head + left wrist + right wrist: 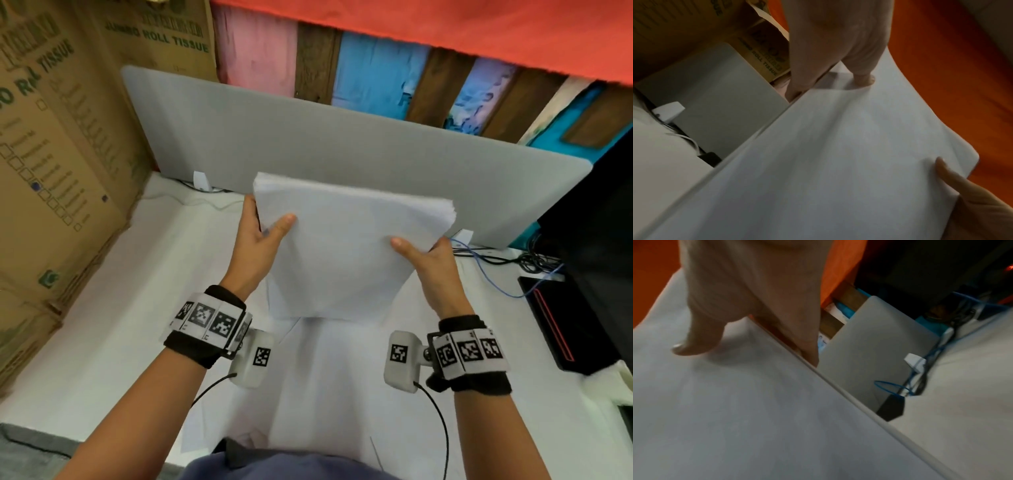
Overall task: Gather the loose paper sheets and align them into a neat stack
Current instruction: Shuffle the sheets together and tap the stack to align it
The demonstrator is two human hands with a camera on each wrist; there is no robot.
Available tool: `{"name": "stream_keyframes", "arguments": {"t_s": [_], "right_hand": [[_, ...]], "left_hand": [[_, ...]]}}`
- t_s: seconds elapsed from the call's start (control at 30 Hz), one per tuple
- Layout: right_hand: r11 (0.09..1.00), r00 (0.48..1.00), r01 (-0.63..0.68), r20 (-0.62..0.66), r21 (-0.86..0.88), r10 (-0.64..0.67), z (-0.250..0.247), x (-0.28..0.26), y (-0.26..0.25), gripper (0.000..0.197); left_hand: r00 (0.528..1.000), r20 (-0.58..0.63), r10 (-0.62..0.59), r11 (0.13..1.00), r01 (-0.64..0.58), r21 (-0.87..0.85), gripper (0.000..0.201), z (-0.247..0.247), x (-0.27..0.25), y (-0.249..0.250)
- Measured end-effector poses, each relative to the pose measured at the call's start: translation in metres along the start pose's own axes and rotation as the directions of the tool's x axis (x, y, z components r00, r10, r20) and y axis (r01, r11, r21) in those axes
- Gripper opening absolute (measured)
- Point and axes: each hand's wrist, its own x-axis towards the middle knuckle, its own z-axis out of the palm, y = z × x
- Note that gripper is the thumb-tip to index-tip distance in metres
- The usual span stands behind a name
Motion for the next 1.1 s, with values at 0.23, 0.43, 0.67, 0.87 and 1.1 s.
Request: {"name": "stream_keyframes", "arguments": {"t_s": [0.23, 0.43, 0.67, 0.87, 1.1], "right_hand": [[0.999, 0.998, -0.038, -0.041, 0.039, 0.040, 0.006, -0.008, 0.008, 0.023], [0.998, 0.999, 0.040, 0.015, 0.053, -0.041, -0.004, -0.001, -0.010, 0.032], [0.981, 0.981, -0.190, 0.032, -0.022, 0.191, 0.000, -0.005, 0.051, 0.038], [0.931, 0.926, -0.365, -0.114, -0.022, 0.361, 0.010, -0.008, 0.078, 0.051], [0.999, 0.996, -0.031, -0.080, 0.023, 0.032, 0.001, 0.004, 0.005, 0.031]], "left_hand": [[1.000, 0.030, -0.008, 1.000, 0.008, 0.023, 0.031, 0.004, -0.005, -0.001], [0.989, 0.075, 0.129, 0.990, -0.125, -0.058, 0.030, -0.002, 0.000, 0.017], [0.996, 0.088, -0.005, 1.000, 0.006, -0.013, 0.045, 0.004, -0.002, -0.021], [0.977, 0.045, -0.208, 0.977, 0.206, 0.053, 0.045, 0.005, -0.004, -0.057], [0.930, 0.290, -0.225, 0.972, 0.196, 0.127, 0.028, -0.007, 0.015, -0.017]]}}
